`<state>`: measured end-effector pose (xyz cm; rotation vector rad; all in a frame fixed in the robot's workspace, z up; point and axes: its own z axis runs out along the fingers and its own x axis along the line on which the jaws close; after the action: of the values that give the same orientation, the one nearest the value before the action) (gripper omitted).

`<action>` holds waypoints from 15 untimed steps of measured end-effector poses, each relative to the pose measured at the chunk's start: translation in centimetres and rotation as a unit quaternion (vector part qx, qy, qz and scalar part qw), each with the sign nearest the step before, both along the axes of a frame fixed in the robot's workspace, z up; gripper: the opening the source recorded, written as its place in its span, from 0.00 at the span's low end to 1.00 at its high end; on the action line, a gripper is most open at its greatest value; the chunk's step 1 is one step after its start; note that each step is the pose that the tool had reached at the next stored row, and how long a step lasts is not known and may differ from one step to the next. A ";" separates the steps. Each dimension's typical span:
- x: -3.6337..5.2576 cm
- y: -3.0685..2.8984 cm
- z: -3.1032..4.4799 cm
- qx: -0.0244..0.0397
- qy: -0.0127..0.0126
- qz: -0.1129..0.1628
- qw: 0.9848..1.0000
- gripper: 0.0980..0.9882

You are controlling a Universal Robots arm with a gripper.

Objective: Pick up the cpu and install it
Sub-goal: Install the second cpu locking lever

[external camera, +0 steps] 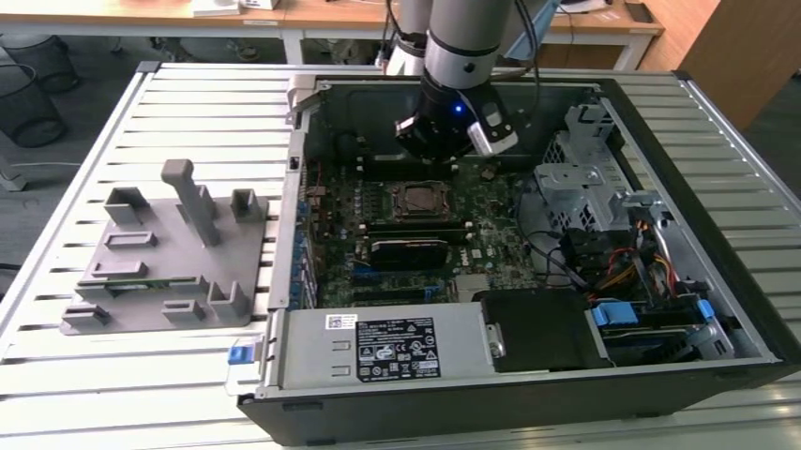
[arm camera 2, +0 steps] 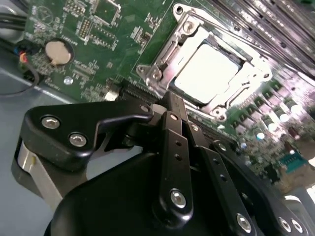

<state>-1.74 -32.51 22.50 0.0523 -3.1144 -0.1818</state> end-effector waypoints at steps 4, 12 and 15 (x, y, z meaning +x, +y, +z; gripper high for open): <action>0.00 0.00 1.59 0.000 0.000 0.000 1.000 0.01; 0.00 -0.34 2.54 -0.002 0.000 0.000 1.000 0.01; 0.00 -0.73 2.54 -0.004 0.000 0.000 1.000 0.01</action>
<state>-1.75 -33.24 25.04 0.0522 -3.1149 -0.1683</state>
